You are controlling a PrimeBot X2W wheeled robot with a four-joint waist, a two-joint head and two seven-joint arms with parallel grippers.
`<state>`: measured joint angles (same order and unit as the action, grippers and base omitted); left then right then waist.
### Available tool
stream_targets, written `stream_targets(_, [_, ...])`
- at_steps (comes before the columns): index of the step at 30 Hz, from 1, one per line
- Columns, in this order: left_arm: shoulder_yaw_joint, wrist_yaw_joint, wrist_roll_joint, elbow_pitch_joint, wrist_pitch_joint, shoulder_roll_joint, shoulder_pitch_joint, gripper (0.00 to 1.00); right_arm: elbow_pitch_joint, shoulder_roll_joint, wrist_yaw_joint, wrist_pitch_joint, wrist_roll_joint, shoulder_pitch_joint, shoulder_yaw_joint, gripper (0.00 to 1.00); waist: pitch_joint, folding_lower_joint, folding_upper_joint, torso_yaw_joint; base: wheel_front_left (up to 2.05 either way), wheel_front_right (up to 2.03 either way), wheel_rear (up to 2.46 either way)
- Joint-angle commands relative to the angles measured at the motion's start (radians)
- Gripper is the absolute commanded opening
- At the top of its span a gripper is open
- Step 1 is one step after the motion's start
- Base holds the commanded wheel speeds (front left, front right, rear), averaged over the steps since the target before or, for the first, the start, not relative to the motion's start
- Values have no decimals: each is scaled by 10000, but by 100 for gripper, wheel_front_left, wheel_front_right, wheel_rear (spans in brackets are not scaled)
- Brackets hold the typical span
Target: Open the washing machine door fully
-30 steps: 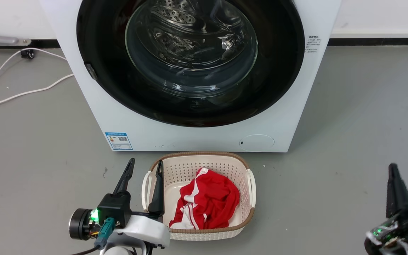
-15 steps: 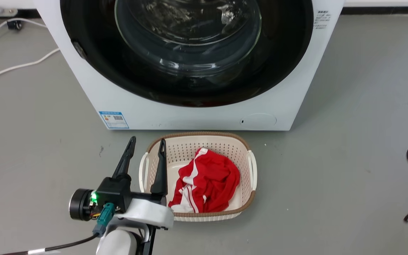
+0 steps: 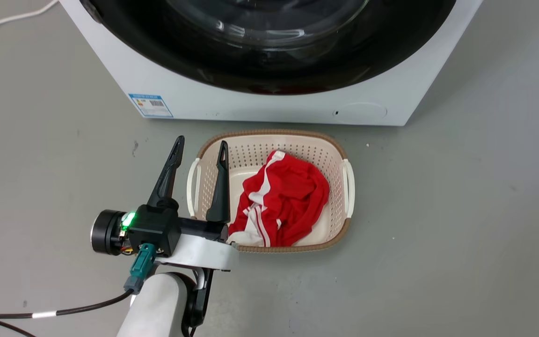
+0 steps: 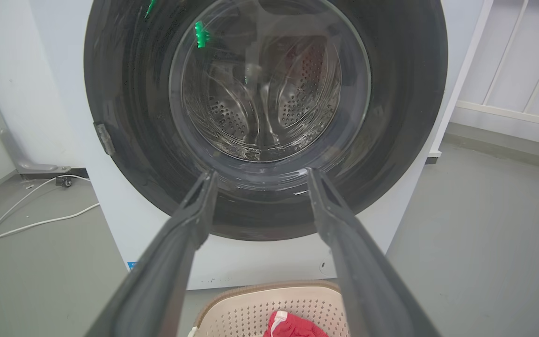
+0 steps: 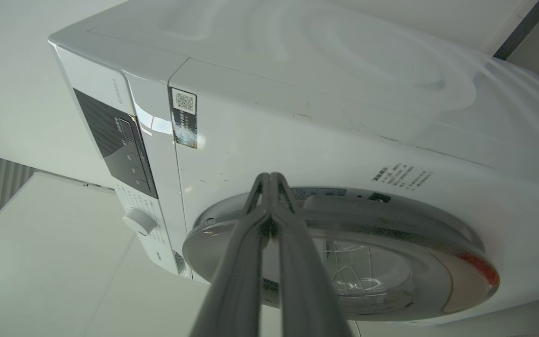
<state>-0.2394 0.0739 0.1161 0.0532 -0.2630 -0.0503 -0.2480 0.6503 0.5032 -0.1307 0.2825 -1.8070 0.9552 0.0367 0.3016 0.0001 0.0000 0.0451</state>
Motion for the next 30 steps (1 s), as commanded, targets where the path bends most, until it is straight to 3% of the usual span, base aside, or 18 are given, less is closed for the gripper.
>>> stream_targets(1, [-26,33,-84,-81,-26,2,-145,100,184,104,0,306,149,471,318,0,353,-1,0,50,0,0,0])
stream_targets(14, [-219,49,-272,-461,-26,1,-722,100,1319,-77,0,2044,1316,3649,2542,0,1573,-1,0,105,0,0,0])
stream_targets(30, [-327,115,-392,-708,-26,1,-1096,100,2524,-726,0,2615,2208,5595,3610,0,2456,-1,0,323,0,0,0])
